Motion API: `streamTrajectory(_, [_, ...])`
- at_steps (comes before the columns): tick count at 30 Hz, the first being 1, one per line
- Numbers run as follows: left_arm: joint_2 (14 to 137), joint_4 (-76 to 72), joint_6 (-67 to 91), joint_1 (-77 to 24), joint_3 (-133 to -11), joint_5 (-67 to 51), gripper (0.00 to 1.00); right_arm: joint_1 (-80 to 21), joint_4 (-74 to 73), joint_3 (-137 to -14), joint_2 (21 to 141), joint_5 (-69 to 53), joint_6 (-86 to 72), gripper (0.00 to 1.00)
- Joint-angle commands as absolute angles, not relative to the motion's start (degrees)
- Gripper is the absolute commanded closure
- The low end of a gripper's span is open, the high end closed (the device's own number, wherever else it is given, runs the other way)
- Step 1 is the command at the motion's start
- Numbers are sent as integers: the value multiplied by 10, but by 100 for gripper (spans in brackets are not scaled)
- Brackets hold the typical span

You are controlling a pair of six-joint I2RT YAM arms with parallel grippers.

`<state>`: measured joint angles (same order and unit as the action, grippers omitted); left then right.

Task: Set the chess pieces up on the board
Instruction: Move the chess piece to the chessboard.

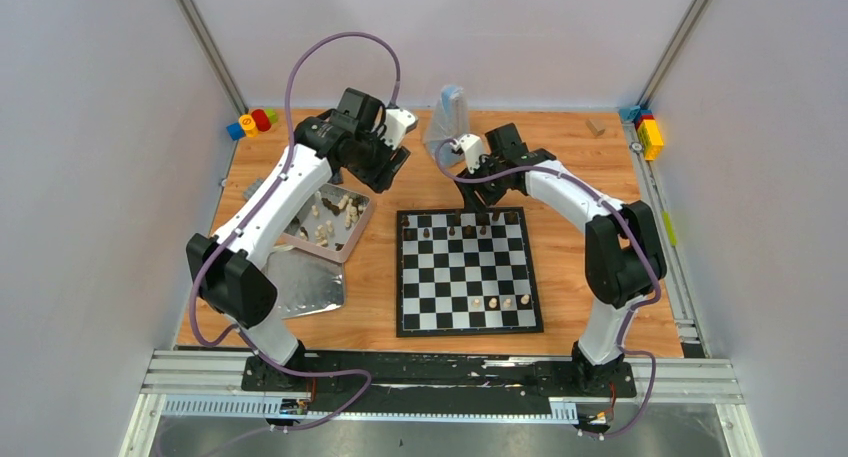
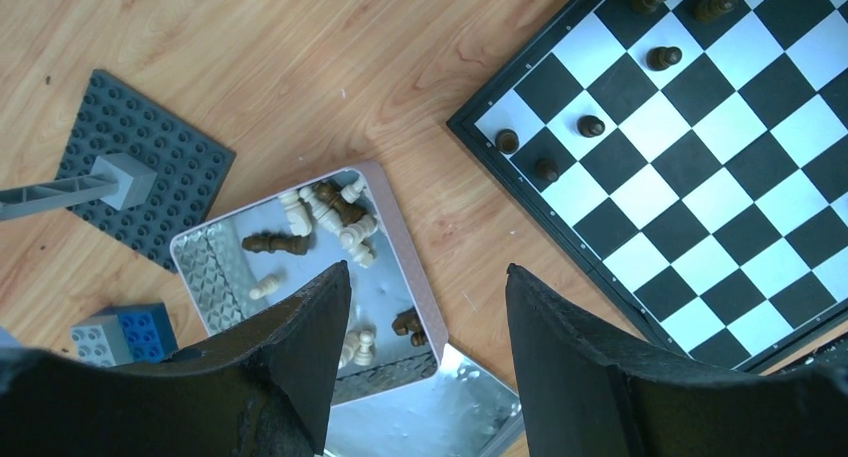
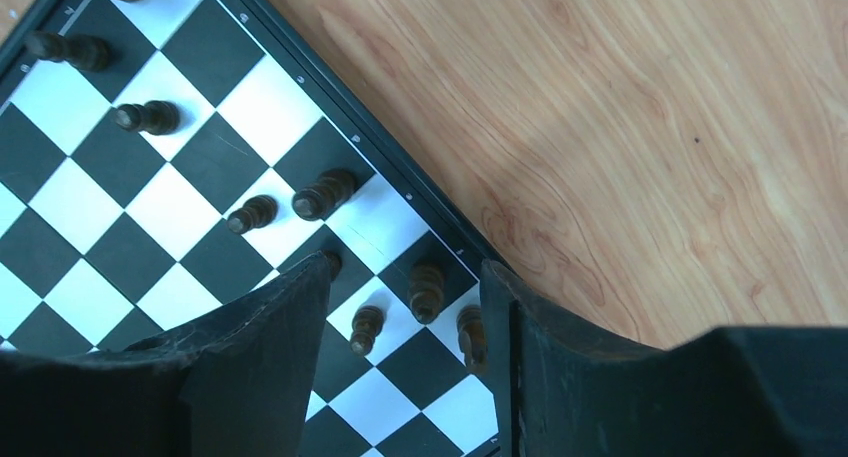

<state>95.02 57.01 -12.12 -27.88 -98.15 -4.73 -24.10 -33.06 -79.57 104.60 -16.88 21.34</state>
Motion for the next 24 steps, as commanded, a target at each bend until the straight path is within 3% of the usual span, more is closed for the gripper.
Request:
streamTrajectory(1, [905, 543, -122, -268, -979, -38, 33, -260, -335, -829, 1028, -191, 223, 43])
streamTrajectory(16, [870, 528, -122, -244, -957, -40, 30, -293, -348, -869, 1104, -185, 225, 49])
streamTrajectory(20, [865, 526, -122, -242, -954, -43, 29, -294, -349, -865, 1112, -185, 223, 56])
streamTrajectory(24, [866, 525, -122, -239, -954, -44, 28, -293, -349, -859, 1111, -186, 223, 71])
